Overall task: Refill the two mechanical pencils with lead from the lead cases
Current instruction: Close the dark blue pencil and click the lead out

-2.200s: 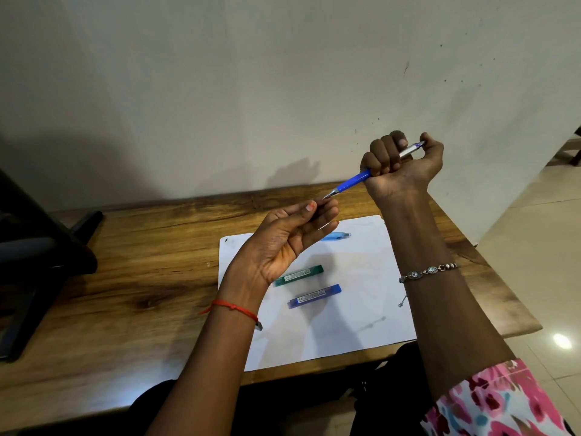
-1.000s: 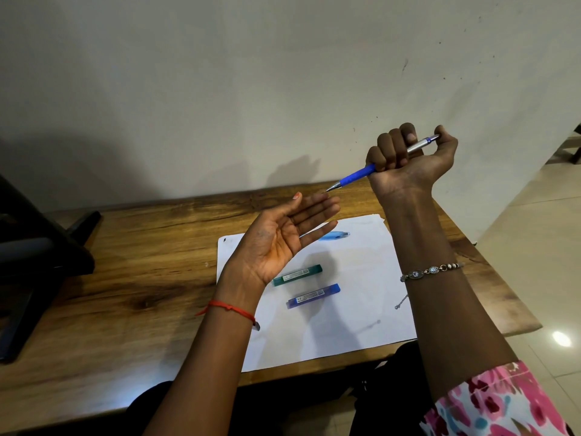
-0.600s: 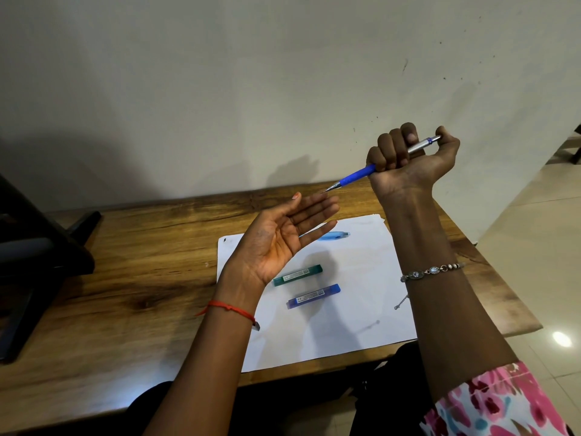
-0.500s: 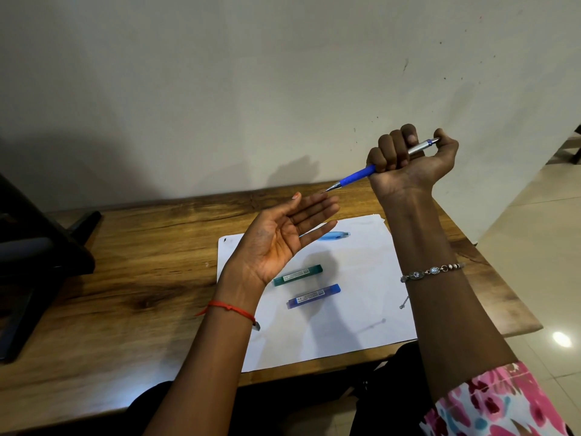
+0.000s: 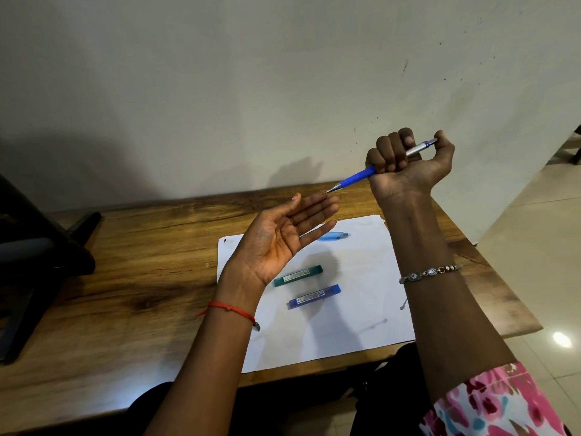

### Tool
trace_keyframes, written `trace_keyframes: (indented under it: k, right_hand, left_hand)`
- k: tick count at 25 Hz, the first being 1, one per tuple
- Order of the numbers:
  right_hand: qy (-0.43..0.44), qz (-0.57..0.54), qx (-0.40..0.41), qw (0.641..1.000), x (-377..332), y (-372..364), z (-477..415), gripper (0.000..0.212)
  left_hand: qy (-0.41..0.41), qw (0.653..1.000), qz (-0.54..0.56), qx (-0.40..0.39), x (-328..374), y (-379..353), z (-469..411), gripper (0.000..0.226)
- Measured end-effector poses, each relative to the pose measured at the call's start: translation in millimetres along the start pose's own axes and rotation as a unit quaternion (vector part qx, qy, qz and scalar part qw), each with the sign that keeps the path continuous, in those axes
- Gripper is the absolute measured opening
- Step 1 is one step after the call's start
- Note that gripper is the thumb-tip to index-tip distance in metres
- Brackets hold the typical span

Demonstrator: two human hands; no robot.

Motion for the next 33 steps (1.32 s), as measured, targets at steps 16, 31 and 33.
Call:
trace_keyframes:
  k: [16, 31, 33]
  right_hand:
    - [-0.114, 0.332, -0.096, 0.931, 12.5, 18.5, 9.1, 0.029]
    - [-0.210, 0.784, -0.243, 0.531, 10.1, 57.1, 25.4, 0.023]
    - [-0.212, 0.795, -0.244, 0.514, 14.6, 61.3, 26.3, 0.026]
  left_hand:
    - [-0.051, 0.996, 0.068, 0.040, 30.5, 23.1, 15.2, 0.040]
    - [-0.007, 0.902, -0.132, 0.412, 34.9, 79.5, 36.2, 0.023]
    - [-0.009, 0.900, -0.134, 0.415, 35.6, 80.4, 37.9, 0.023]
Point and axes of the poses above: each hand's wrist, its own z-axis away from the middle knuckle, its own y-axis out of the back of the hand, x = y × z, the point moved 5 cm from there along -z, towards the middle knuckle, and after that the axes turned 7 degrees about y, right-handed, at the moved point
